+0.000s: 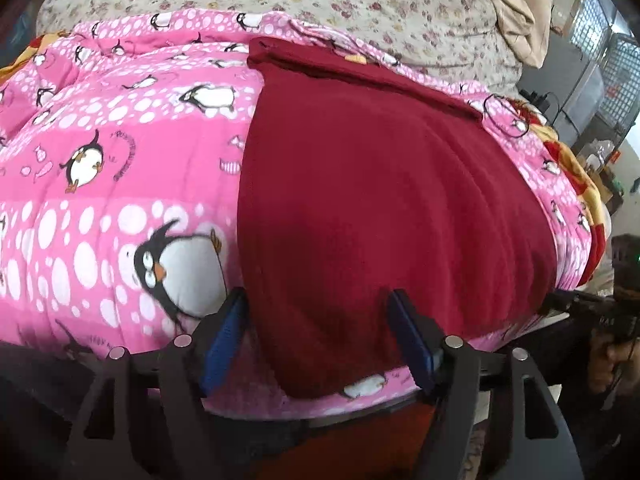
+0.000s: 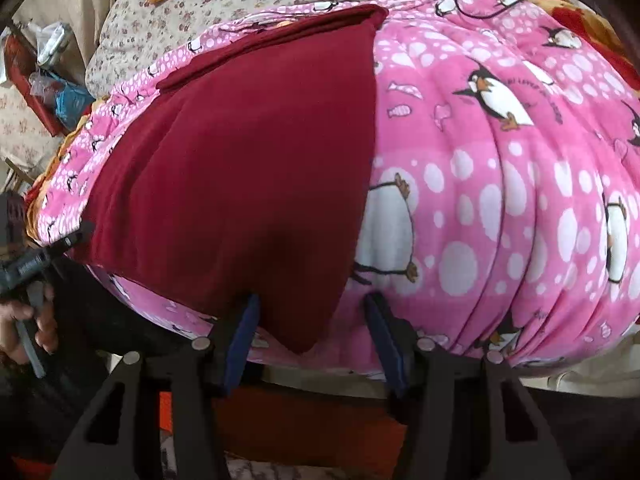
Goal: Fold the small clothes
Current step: 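Grasp the sweater hem with both grippers and lift it toward the collar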
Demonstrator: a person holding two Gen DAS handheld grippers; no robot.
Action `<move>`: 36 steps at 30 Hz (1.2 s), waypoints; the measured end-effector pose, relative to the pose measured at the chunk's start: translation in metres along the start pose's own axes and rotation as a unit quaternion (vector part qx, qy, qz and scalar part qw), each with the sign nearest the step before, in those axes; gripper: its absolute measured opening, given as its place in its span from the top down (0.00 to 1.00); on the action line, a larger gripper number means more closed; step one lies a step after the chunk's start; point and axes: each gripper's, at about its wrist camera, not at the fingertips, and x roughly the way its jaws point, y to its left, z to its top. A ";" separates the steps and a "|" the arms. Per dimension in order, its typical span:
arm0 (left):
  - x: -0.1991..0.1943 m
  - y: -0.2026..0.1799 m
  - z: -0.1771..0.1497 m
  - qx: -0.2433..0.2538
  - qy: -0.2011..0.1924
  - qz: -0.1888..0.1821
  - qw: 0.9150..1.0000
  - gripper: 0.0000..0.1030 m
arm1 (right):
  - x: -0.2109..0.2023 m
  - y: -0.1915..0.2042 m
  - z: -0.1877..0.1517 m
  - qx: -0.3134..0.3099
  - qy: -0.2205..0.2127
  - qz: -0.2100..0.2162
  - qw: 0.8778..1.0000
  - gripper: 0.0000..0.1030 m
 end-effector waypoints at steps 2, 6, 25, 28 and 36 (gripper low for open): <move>-0.003 0.004 -0.006 -0.020 0.010 -0.013 1.000 0.53 | -0.003 -0.002 -0.001 0.009 0.001 0.028 1.000 0.78; -0.003 0.013 -0.011 -0.052 0.013 -0.032 0.998 0.64 | -0.006 -0.015 -0.002 0.044 -0.004 0.067 0.997 0.79; -0.074 0.016 0.008 -0.066 -0.116 -0.082 0.988 1.00 | -0.093 0.025 0.007 -0.052 -0.161 0.132 0.977 0.94; -0.108 0.010 0.013 -0.039 -0.152 -0.091 0.983 1.00 | -0.133 0.037 0.010 -0.095 -0.219 0.141 0.961 0.95; -0.192 -0.008 0.003 0.010 -0.214 -0.148 0.966 1.00 | -0.222 0.064 0.006 -0.152 -0.306 0.182 0.922 0.95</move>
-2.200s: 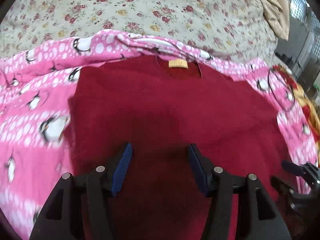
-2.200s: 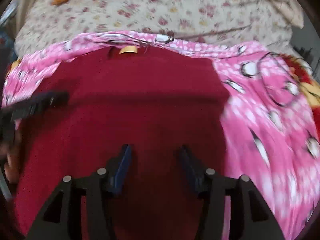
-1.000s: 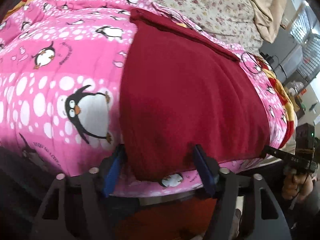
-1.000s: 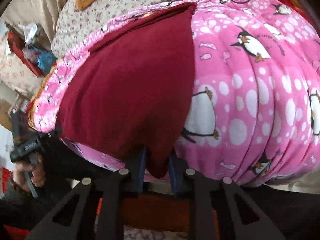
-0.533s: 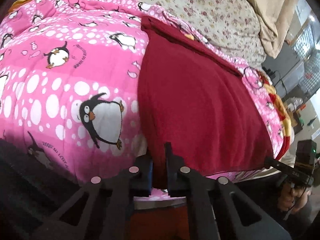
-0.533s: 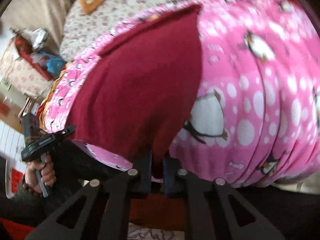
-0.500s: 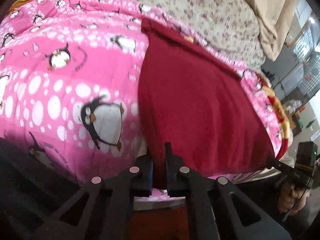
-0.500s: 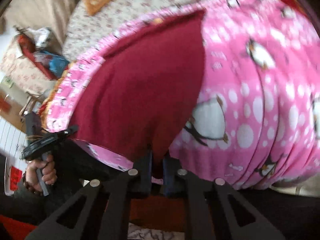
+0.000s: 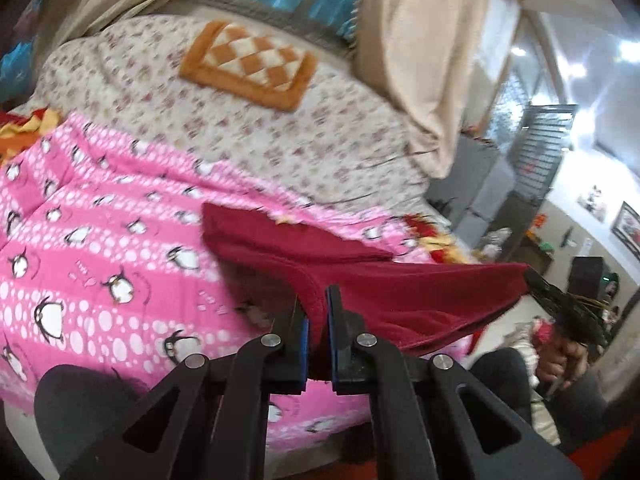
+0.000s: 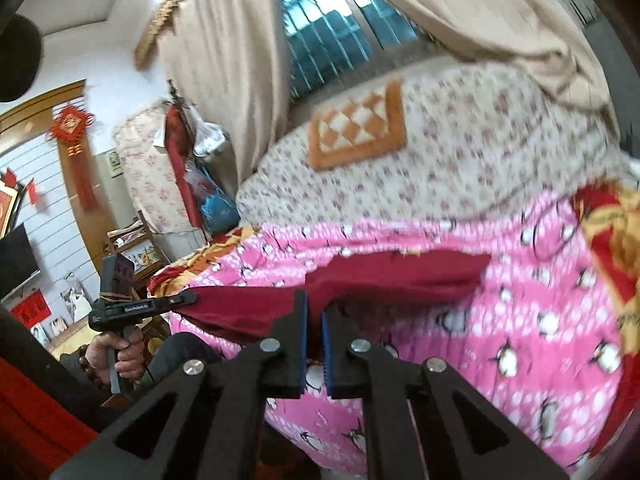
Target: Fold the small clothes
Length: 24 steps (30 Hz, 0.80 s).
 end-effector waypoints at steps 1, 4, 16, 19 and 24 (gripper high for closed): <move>-0.005 -0.006 0.002 0.005 -0.005 -0.009 1.000 1.00 | -0.010 0.001 0.006 0.001 -0.014 0.009 1.000 0.95; -0.003 -0.014 0.013 0.010 -0.016 -0.021 1.000 1.00 | -0.025 0.000 0.018 0.010 -0.037 0.020 0.999 0.95; 0.180 0.072 0.075 -0.049 0.061 0.098 0.992 1.00 | 0.141 -0.135 0.027 0.141 0.072 -0.133 0.978 0.95; 0.216 0.089 0.088 -0.054 0.067 0.113 0.990 1.00 | 0.182 -0.164 0.030 0.150 0.090 -0.156 0.972 0.95; 0.268 0.102 0.109 -0.035 0.083 0.129 0.988 1.00 | 0.235 -0.210 0.042 0.168 0.110 -0.198 0.960 0.95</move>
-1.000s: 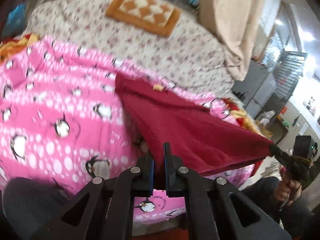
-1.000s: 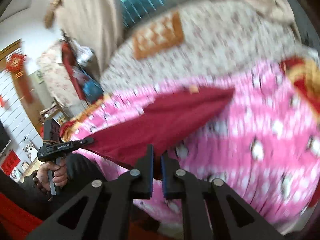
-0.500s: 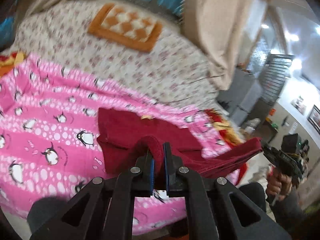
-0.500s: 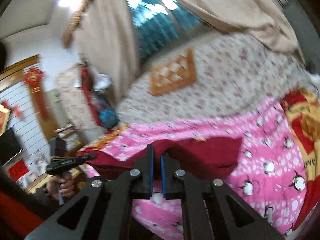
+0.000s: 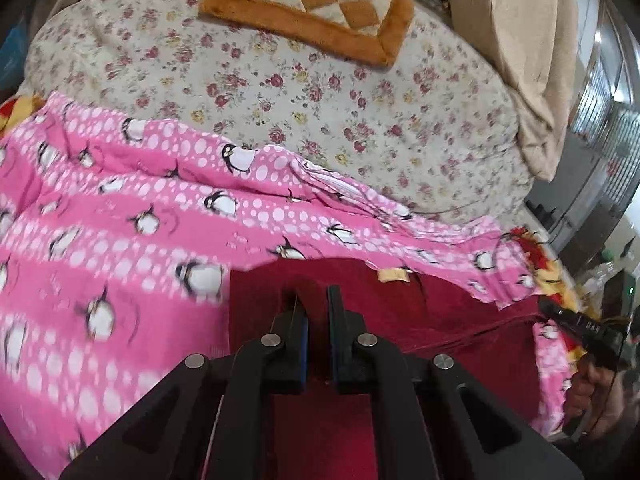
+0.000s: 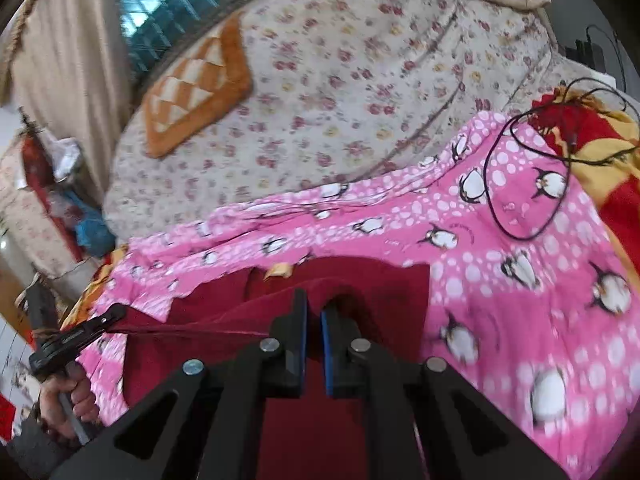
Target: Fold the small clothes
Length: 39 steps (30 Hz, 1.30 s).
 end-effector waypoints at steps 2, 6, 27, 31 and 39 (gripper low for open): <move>0.024 0.002 0.004 0.005 0.010 0.008 1.000 1.00 | 0.018 -0.009 0.006 0.012 0.008 -0.006 1.000 0.95; 0.062 0.012 -0.009 0.005 0.040 0.034 0.999 1.00 | 0.049 -0.022 0.004 0.026 0.028 -0.028 0.999 0.95; 0.008 0.022 0.017 0.011 -0.057 0.083 0.995 0.19 | 0.031 -0.042 0.004 0.123 -0.034 -0.023 0.992 0.76; 0.005 -0.021 0.014 0.062 -0.066 0.034 0.995 0.19 | 0.005 -0.022 0.010 0.062 -0.096 -0.087 0.990 0.76; 0.104 -0.080 0.023 0.092 0.085 0.046 0.991 0.31 | 0.089 0.041 0.006 -0.082 0.012 -0.171 0.982 0.76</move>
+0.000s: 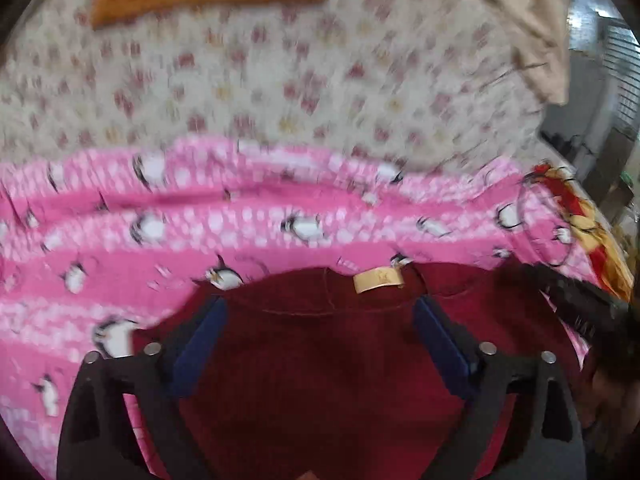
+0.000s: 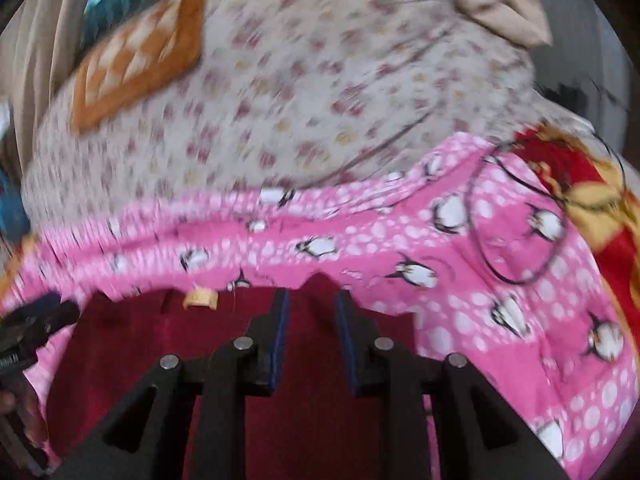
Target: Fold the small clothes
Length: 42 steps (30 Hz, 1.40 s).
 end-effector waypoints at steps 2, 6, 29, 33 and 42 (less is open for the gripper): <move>0.029 0.016 -0.007 -0.013 0.044 0.048 0.998 0.37 | 0.037 -0.005 -0.007 -0.003 0.071 -0.036 0.997 0.73; 0.033 0.052 -0.022 -0.068 0.039 0.044 0.996 0.60 | 0.065 -0.017 -0.009 0.002 0.111 -0.003 0.994 0.69; -0.014 0.030 -0.067 -0.025 0.000 0.060 0.998 0.43 | 0.041 0.071 -0.032 -0.120 0.101 0.062 0.986 0.38; -0.015 0.033 -0.067 -0.033 -0.007 0.054 0.998 0.42 | 0.027 0.066 -0.029 -0.091 0.086 0.062 0.990 0.41; -0.013 0.032 -0.063 -0.050 0.004 0.060 0.997 0.37 | 0.010 0.103 -0.063 -0.126 0.060 0.033 0.990 0.25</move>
